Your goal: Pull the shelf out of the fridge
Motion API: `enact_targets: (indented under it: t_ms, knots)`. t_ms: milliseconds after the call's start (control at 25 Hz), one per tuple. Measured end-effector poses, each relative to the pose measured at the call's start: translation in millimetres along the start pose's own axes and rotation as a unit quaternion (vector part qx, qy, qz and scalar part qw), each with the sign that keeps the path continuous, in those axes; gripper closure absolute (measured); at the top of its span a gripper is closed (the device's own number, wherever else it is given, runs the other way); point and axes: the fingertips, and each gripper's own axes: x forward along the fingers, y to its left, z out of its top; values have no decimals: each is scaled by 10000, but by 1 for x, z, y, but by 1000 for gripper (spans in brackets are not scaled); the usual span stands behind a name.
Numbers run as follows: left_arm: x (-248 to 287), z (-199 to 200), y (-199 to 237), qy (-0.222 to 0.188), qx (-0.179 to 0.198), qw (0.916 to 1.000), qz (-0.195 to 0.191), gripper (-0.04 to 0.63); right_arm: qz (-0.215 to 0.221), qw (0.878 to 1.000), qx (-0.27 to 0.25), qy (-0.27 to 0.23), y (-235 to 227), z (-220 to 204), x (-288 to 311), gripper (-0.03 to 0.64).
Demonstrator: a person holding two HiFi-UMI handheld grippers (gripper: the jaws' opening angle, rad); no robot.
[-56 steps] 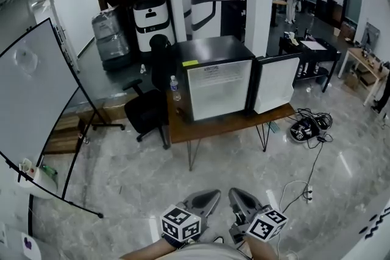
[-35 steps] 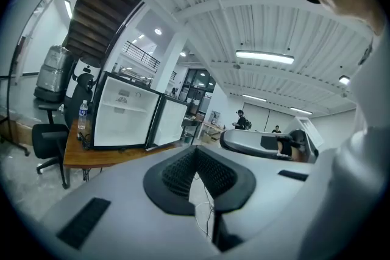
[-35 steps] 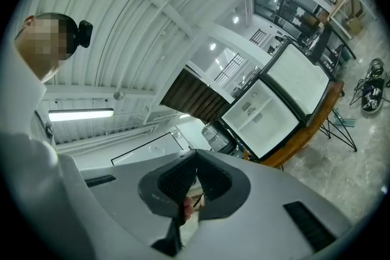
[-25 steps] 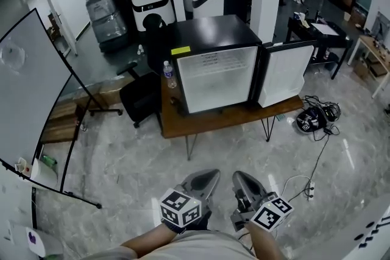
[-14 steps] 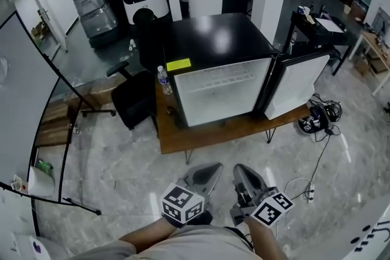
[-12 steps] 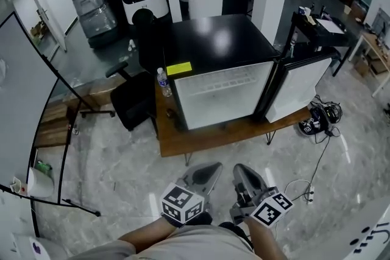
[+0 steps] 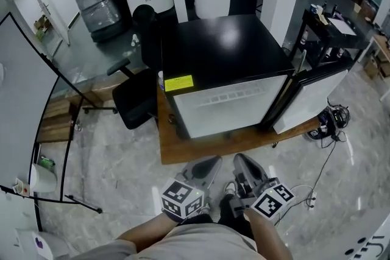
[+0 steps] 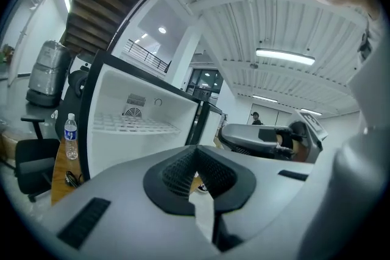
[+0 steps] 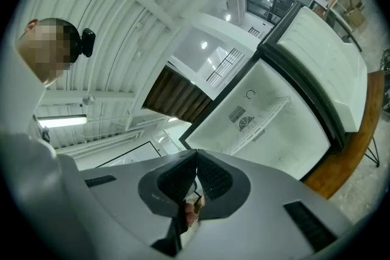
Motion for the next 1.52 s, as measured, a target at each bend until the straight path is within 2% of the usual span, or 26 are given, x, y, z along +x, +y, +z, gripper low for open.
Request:
enact_targets:
  t_ms: [240, 360, 480, 720, 840, 1000, 1280, 1400, 1520]
  knots:
    - [41, 18, 30, -181, -149, 9987, 445, 589, 286, 9992, -40, 281, -34, 27, 40, 600]
    - [60, 19, 42, -242, -343, 9968, 674, 589, 387, 9984, 12, 401, -55, 39, 51, 600]
    - [78, 21, 59, -383, -781, 9925, 853, 589, 428, 9978, 96, 498, -77, 51, 63, 600]
    - [102, 20, 97, -725, -1694, 9763, 1133, 589, 360, 9974, 311, 533, -118, 62, 85, 600]
    - [110, 13, 119, -956, -2365, 9597, 1184, 589, 252, 9968, 572, 505, -139, 60, 92, 598]
    - [115, 6, 150, -1390, -3252, 9275, 1214, 588, 148, 9923, 1182, 326, -163, 58, 104, 598]
    - [123, -1, 183, -1893, -4057, 8858, 1218, 588, -190, 9810, 1927, -133, -208, 57, 119, 596]
    - [121, -10, 194, -1842, -4210, 8765, 1432, 586, -307, 9746, 2209, -218, -224, 54, 127, 595]
    - [126, -8, 193, -1982, -4307, 8717, 1240, 556, -366, 9699, 2398, -231, -234, 51, 133, 587]
